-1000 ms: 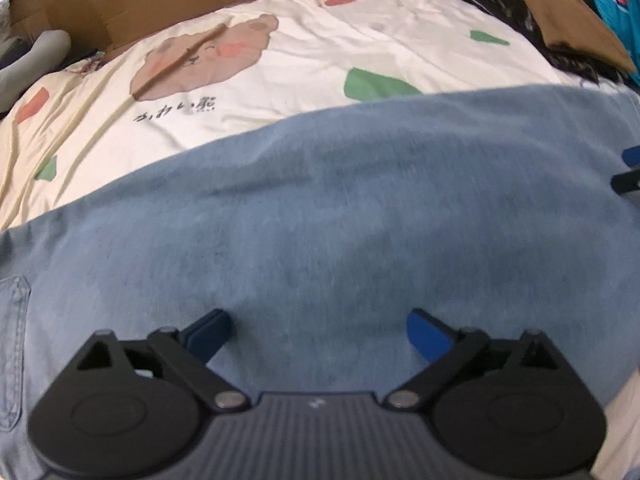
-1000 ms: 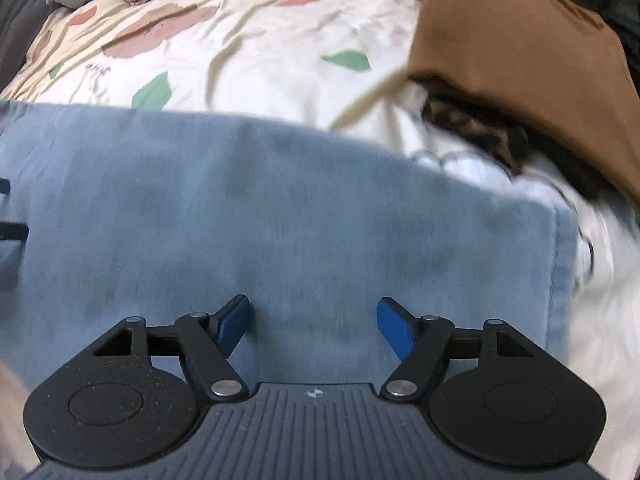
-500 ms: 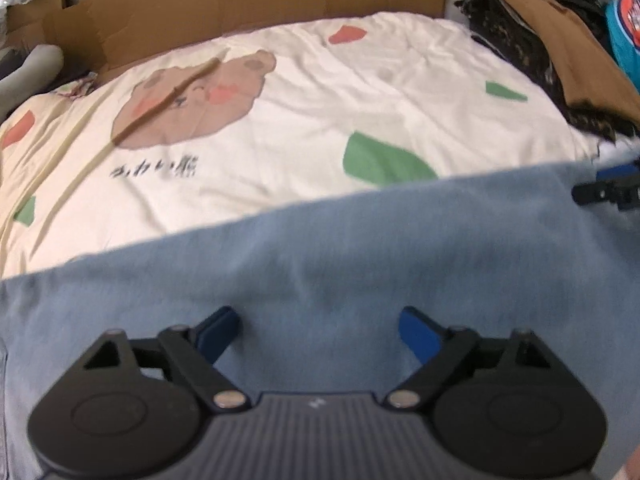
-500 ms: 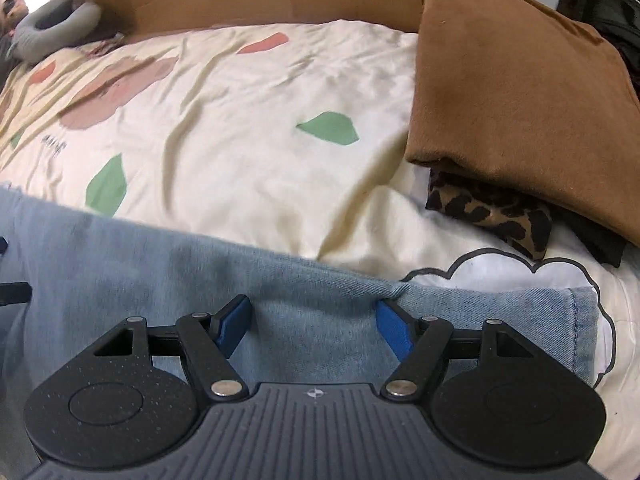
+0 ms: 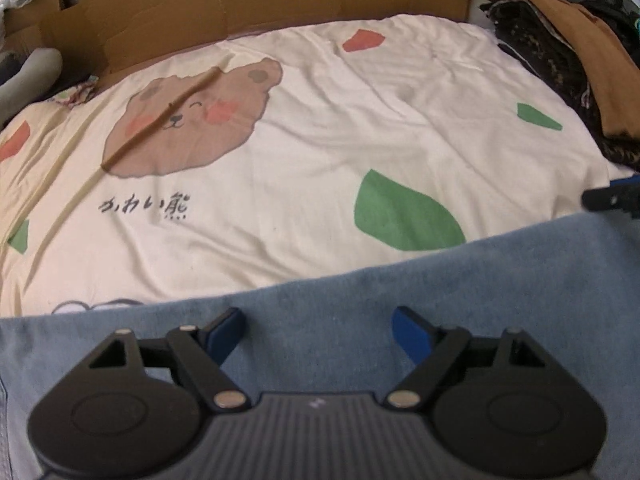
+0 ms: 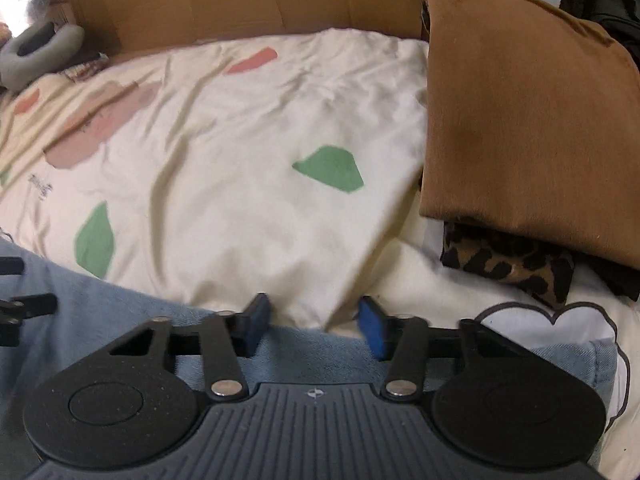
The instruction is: Fold clothes
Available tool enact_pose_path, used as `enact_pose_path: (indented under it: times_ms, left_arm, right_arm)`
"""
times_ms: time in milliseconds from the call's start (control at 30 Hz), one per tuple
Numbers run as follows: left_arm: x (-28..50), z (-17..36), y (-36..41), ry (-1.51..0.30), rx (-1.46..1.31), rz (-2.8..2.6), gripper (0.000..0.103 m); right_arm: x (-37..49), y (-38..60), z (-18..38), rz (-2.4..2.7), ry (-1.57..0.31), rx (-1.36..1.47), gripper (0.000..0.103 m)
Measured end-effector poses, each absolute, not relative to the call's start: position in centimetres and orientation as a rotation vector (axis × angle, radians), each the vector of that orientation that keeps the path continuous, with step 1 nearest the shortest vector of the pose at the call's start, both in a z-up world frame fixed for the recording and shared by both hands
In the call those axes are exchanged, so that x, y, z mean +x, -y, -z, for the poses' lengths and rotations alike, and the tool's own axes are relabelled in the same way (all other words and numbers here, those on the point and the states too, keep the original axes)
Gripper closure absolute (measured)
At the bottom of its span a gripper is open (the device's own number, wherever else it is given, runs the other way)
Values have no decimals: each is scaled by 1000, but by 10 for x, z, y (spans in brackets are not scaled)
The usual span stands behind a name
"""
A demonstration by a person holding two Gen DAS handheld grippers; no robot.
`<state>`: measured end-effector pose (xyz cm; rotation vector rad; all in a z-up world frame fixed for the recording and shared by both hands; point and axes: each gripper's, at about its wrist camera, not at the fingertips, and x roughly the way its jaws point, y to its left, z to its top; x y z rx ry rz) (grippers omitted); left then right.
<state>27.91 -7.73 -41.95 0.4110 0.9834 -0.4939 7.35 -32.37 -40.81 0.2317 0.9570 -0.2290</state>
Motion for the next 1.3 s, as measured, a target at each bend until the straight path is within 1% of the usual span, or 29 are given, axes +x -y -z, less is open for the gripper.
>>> enact_pose_path:
  times_ms: [133, 267, 333, 400, 433, 633, 700, 800, 833, 933, 1033, 1300]
  left_arm:
    - [285, 419, 79, -988, 396, 487, 19]
    - [293, 418, 83, -996, 392, 489, 20]
    - [295, 415, 83, -1002, 389, 498, 26]
    - [294, 409, 81, -1002, 375, 501, 39]
    - [293, 406, 79, -1001, 371, 494, 41]
    - [290, 392, 38, -990, 332, 389, 43]
    - [290, 391, 17, -1002, 333, 332, 43]
    - [290, 389, -16, -1022, 343, 241, 43]
    - [290, 387, -26, -1021, 354, 215, 43]
    - [290, 378, -59, -1016, 359, 138, 42]
    - [292, 367, -95, -1018, 324, 44, 42]
    - [302, 339, -164, -911, 321, -140, 42]
  right_arm:
    - [57, 328, 389, 241, -911, 244, 58]
    - [38, 334, 379, 292, -910, 210, 57]
    - [27, 343, 379, 350, -923, 215, 57]
    - [18, 353, 381, 400, -939, 225, 57]
    - [14, 359, 383, 423, -947, 231, 57]
    - [-3, 385, 391, 543, -946, 220, 57]
    - [-5, 394, 392, 567, -941, 238, 59]
    - [-8, 401, 398, 562, -941, 253, 65]
    - [-9, 404, 401, 562, -943, 263, 66]
    - [-10, 412, 408, 561, -939, 328, 66]
    - [-10, 414, 406, 553, -939, 334, 66]
    - [-27, 412, 385, 559, -898, 422, 63]
